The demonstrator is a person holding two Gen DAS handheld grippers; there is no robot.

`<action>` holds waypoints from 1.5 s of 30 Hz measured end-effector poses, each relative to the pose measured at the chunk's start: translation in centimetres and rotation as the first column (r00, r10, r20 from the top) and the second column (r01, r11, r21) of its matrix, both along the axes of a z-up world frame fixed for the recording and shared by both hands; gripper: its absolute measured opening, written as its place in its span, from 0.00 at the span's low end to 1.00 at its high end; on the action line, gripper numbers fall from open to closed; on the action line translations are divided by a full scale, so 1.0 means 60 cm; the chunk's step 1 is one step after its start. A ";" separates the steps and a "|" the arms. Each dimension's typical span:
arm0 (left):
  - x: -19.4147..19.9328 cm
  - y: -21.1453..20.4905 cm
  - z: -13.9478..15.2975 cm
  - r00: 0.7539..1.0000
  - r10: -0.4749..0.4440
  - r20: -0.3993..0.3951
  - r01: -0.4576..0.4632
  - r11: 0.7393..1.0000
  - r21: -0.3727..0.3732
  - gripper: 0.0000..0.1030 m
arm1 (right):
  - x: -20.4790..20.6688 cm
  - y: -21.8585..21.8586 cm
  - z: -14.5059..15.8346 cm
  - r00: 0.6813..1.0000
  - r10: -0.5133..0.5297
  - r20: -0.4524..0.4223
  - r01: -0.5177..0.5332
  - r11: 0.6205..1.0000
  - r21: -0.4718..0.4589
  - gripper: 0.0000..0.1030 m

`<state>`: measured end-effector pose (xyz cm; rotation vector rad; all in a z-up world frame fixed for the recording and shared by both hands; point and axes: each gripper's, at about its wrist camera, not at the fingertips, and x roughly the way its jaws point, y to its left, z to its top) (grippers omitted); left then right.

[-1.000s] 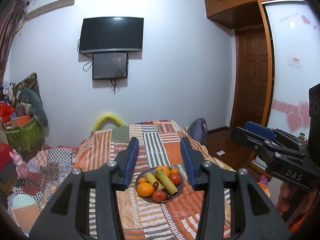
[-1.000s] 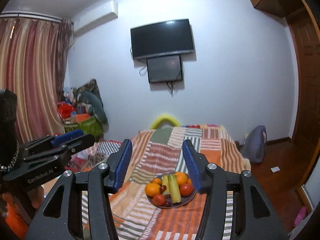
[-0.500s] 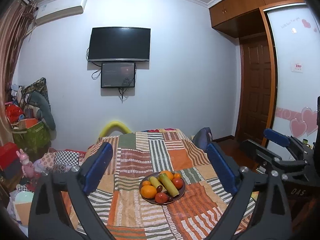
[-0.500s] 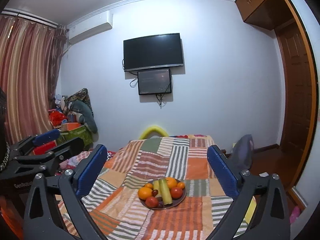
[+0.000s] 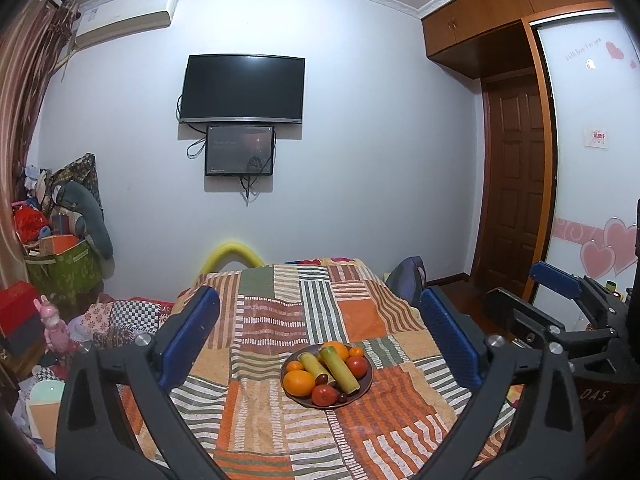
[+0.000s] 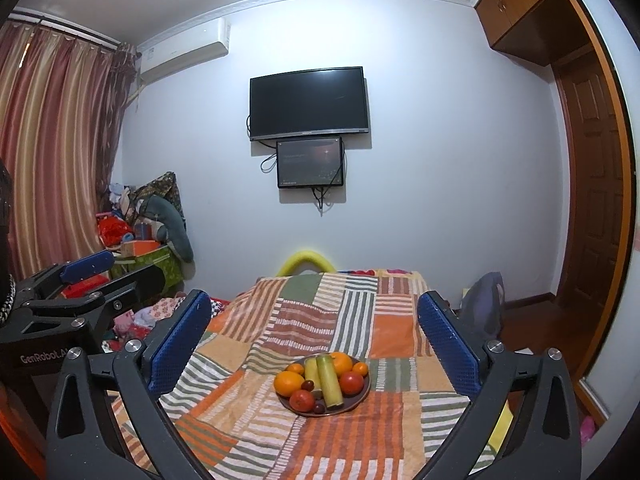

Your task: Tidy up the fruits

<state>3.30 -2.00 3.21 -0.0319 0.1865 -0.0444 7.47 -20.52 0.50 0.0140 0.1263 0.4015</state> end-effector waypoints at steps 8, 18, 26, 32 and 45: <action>0.000 -0.002 -0.001 1.000 -0.002 -0.009 0.002 1.000 0.005 1.00 | -0.004 -0.001 0.000 1.000 -0.004 0.002 0.004 1.000 0.004 1.00; 0.002 0.000 -0.003 1.000 -0.001 -0.019 0.001 1.000 0.001 1.00 | -0.008 -0.003 0.001 1.000 -0.010 0.003 0.010 1.000 0.007 1.00; 0.002 -0.001 -0.006 1.000 -0.022 -0.023 0.022 1.000 0.001 1.00 | -0.008 -0.004 0.001 1.000 -0.009 0.002 0.009 1.000 0.008 1.00; -0.002 -0.005 -0.004 1.000 -0.024 -0.017 0.024 1.000 0.003 1.00 | -0.012 -0.002 0.003 1.000 -0.013 0.004 0.013 1.000 0.002 1.00; -0.003 -0.010 -0.003 0.999 -0.029 -0.031 0.029 1.000 0.000 1.00 | -0.012 0.000 0.003 1.000 -0.018 -0.004 0.018 1.000 0.004 1.00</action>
